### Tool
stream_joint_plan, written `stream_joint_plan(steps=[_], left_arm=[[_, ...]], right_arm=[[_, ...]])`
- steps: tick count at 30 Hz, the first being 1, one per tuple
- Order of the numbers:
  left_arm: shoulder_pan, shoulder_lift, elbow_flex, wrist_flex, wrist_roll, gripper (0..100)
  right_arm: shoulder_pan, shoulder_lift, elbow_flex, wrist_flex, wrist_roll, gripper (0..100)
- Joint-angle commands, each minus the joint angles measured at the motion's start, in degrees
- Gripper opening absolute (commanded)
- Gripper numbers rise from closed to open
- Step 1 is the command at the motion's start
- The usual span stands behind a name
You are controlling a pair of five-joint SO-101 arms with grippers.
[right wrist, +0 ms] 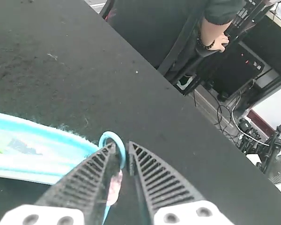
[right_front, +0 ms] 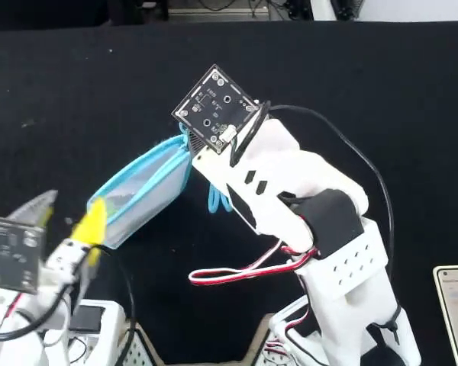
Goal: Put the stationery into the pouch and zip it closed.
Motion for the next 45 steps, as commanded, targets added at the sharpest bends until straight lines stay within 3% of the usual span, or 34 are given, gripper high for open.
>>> stream_joint_plan(steps=[1,9,18,26,29,34,45], left_arm=[[10.51,-1.14,10.33,-0.97,-5.1,19],[10.77,-1.23,24.57,-4.75,-9.58,19],[-3.38,-1.23,31.16,-14.77,-9.14,19],[-4.53,-1.23,30.99,-14.68,-9.05,19],[-4.62,-1.23,30.99,-14.68,-9.05,19],[-4.18,-1.23,30.73,-14.68,-9.05,19],[-4.09,-1.23,30.73,-14.68,-9.05,19]], right_arm=[[0.88,-0.13,-4.18,0.18,0.35,1.1],[0.62,-0.4,-4.26,7.47,0.09,1.1],[0.35,-0.4,-4.18,15.3,-1.49,1.1],[-7.56,-0.4,-0.92,15.3,-6.77,1.4],[-8.53,-0.4,3.91,11.52,-6.77,4.2],[-8.79,-0.4,14.99,0.79,-6.33,23.3],[-8.79,-0.31,30.81,-25.85,-3.6,24.0]])
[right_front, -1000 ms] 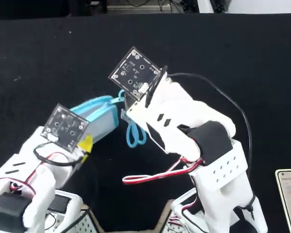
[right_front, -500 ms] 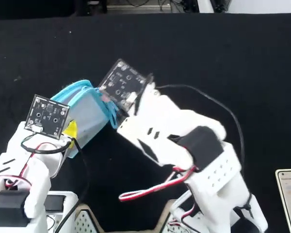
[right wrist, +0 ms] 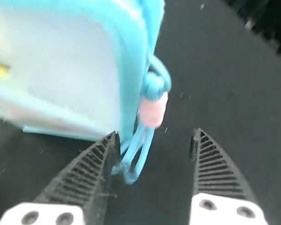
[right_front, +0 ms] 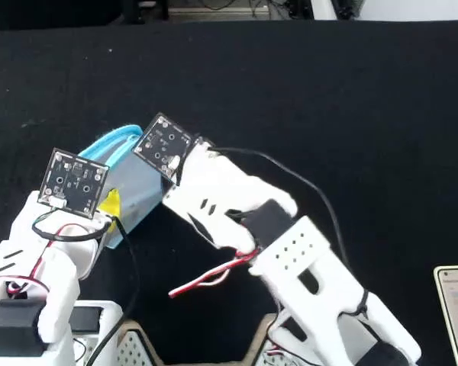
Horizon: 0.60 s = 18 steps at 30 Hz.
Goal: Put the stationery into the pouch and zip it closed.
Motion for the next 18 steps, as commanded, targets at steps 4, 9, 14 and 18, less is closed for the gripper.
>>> stream_joint_plan(steps=[4,9,14,18], left_arm=[[-0.31,0.09,1.45,0.09,0.18,19],[-0.31,0.09,1.45,0.09,0.18,19],[-0.31,0.09,1.36,-0.18,0.18,19],[-0.31,0.09,-0.92,0.0,0.18,19]], right_arm=[[-0.62,0.13,1.36,-9.85,1.14,24.0],[-0.62,0.22,1.1,-11.6,6.42,24.0],[-0.62,0.22,1.36,-10.64,13.54,18.6],[-0.7,0.13,1.36,-10.46,17.49,3.4]])
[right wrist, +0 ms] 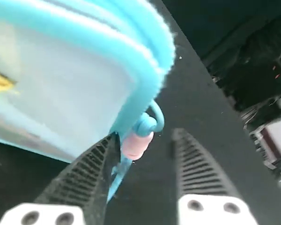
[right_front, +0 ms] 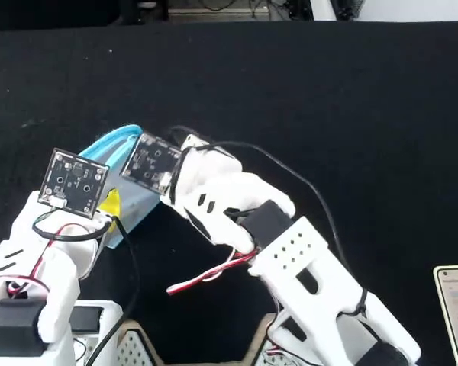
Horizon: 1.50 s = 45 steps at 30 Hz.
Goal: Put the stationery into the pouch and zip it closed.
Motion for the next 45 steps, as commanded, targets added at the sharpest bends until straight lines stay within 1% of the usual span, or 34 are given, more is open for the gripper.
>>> stream_joint_plan(steps=[1,3,6,12,15,18,21,23,25,26,28,30,32,35,39,43,45], left_arm=[[-0.31,0.09,-1.54,0.0,0.18,19],[-0.31,0.09,-2.07,0.0,0.0,19],[-0.31,0.09,-2.33,-0.09,-0.09,19],[0.04,0.09,-2.24,-1.58,-0.09,19],[3.82,0.09,-2.24,-1.32,0.0,19],[9.89,0.09,-2.24,-1.14,0.18,19],[14.55,0.09,-2.24,-1.14,0.18,19],[16.04,0.09,-2.33,-1.14,0.18,19],[17.1,0.09,-2.59,-1.14,0.18,19],[17.71,0.09,-3.3,-1.14,0.18,19],[19.47,0.09,-5.32,-0.44,0.26,19],[22.02,0.09,-9.45,2.73,0.26,19],[24.4,0.09,-13.58,6.42,0.26,19],[25.36,0.62,-16.4,10.29,0.18,19],[25.27,0.44,-14.37,11.6,-0.09,19],[25.27,0.18,-11.38,11.78,-0.18,19],[25.27,0.18,-11.74,12.4,-0.18,19]], right_arm=[[-0.62,0.04,-0.57,-0.26,3.34,0.6],[-0.35,-0.4,-0.31,0.18,2.64,1.4],[-0.26,-0.84,-1.19,3.6,0.0,1.1],[-0.26,-8.57,-1.36,11.16,-4.31,1.1],[-0.26,-13.23,-1.36,14.68,-4.31,1.1],[0.0,-17.63,-1.45,18.11,-4.31,1.6],[3.96,-22.46,-1.45,23.12,-4.4,1.6],[7.82,-25.8,-1.36,27.08,-4.4,1.6],[10.11,-28.18,-1.27,31.56,-6.15,1.7],[10.2,-28.88,-1.19,33.41,-7.47,2.8],[10.02,-29.93,-0.04,35.69,-9.41,10.1],[10.02,-30.46,1.63,35.87,-10.99,19.1],[10.02,-30.46,4.09,35.08,-10.81,24.4],[10.02,-30.46,10.15,29.54,-10.55,24.7],[10.02,-30.55,18.95,19.78,-10.55,24.9],[10.02,-30.55,21.32,19.25,-7.91,25.0],[10.02,-30.55,21.49,19.16,-7.82,25.1]])
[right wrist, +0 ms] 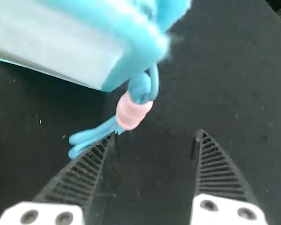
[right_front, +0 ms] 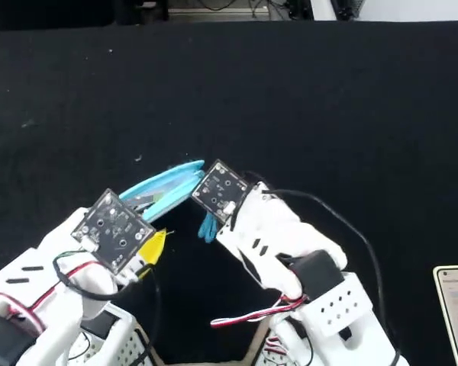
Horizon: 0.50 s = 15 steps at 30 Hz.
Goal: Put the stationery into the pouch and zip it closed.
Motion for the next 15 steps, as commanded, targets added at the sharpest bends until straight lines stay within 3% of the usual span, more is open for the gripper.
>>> stream_joint_plan(steps=[1,8,15], left_arm=[[0.66,0.0,-1.01,1.93,-0.26,19],[0.66,0.0,-1.54,6.68,-4.75,19],[0.66,0.0,-1.45,6.59,-5.98,19]], right_arm=[[0.62,-1.01,0.04,-2.37,1.14,25.3],[-0.79,-1.1,3.91,-6.68,-1.14,30.4],[-6.15,-10.59,6.9,-2.64,-1.14,30.4]])
